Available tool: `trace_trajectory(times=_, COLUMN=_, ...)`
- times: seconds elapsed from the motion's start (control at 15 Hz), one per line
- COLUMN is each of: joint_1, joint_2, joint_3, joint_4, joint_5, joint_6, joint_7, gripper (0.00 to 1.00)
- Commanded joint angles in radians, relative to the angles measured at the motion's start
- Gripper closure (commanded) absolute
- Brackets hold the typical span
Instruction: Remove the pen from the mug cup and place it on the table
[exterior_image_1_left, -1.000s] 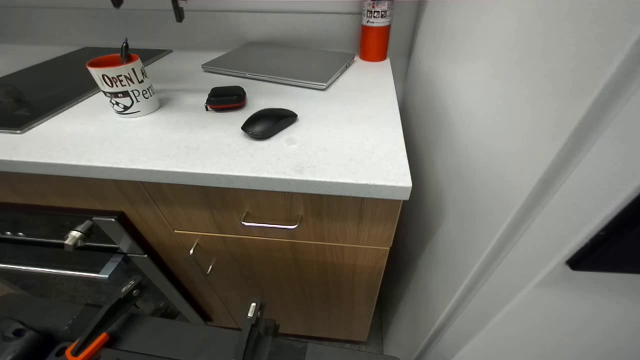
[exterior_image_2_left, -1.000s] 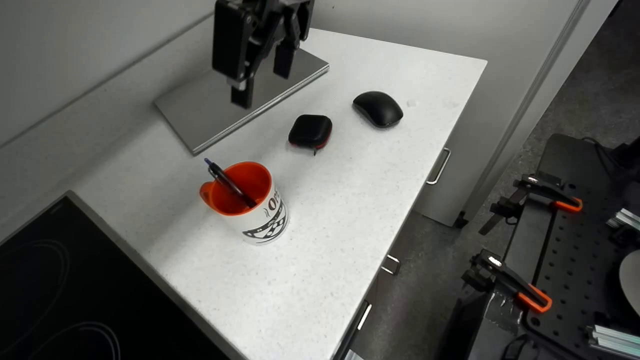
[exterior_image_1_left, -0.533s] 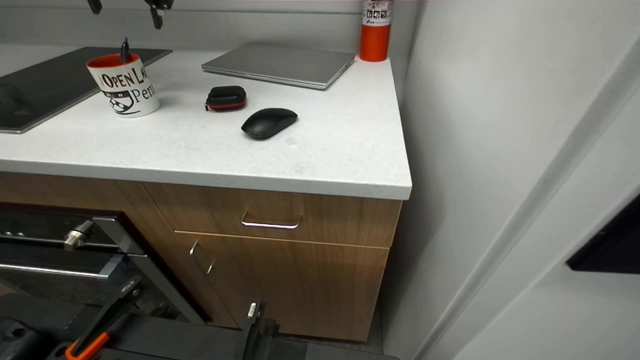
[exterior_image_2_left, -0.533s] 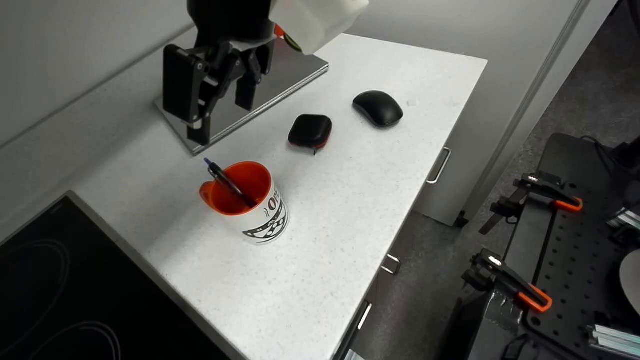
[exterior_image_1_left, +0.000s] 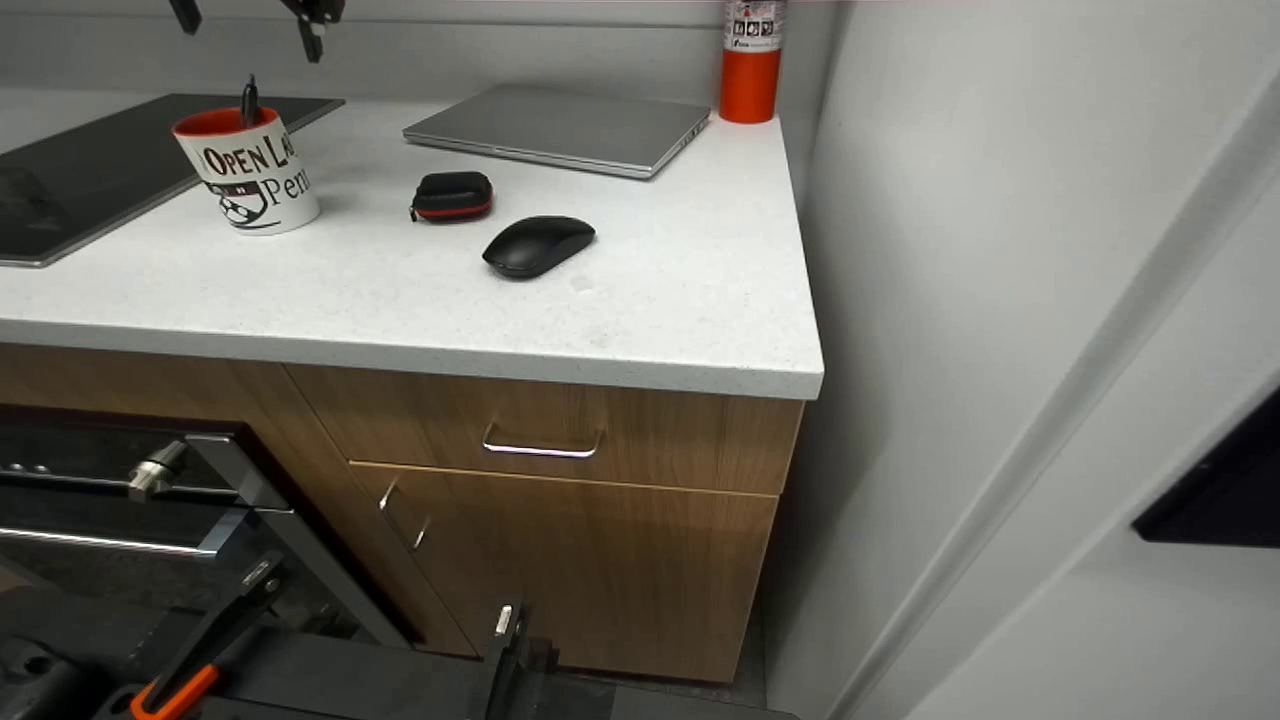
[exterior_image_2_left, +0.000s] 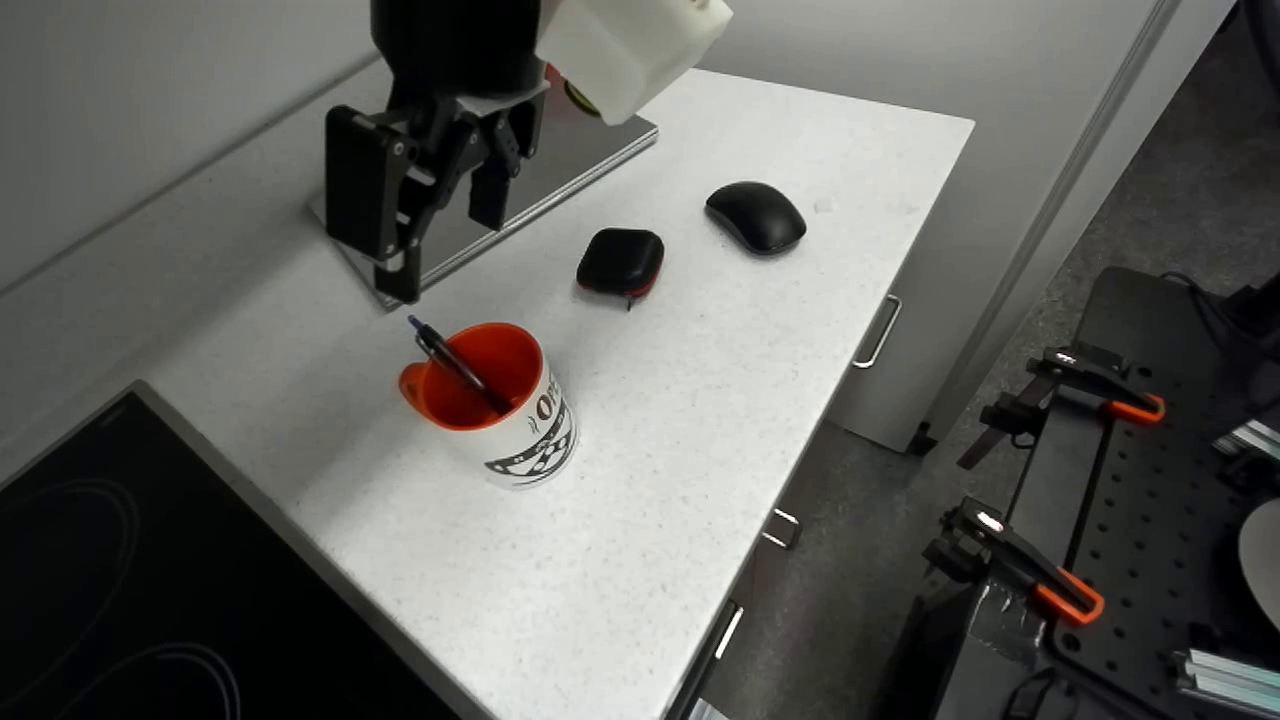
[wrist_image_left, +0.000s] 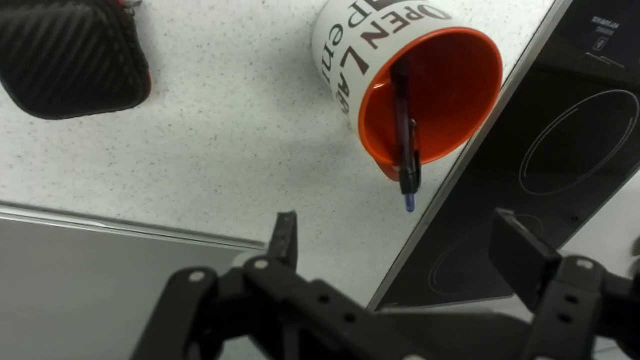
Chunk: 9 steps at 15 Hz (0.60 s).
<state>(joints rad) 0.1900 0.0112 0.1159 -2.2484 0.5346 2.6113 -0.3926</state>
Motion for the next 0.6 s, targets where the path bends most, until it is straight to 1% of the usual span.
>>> trace_trajectory(times=0.0, joint_1=-0.007, joint_2=0.04, joint_3=0.028, joint_4=0.028, joint_5=-0.049, joint_6=0.02, joint_7=0.033, gripper=0.0)
trace_trajectory(times=0.2, joint_1=-0.007, joint_2=0.06, joint_3=0.041, joint_4=0.033, joint_5=-0.084, joint_6=0.042, joint_7=0.045, gripper=0.0)
trace_trajectory(times=0.53, joint_1=-0.002, joint_2=0.098, joint_3=0.073, joint_4=0.056, joint_5=-0.096, joint_6=0.079, joint_7=0.045, gripper=0.0)
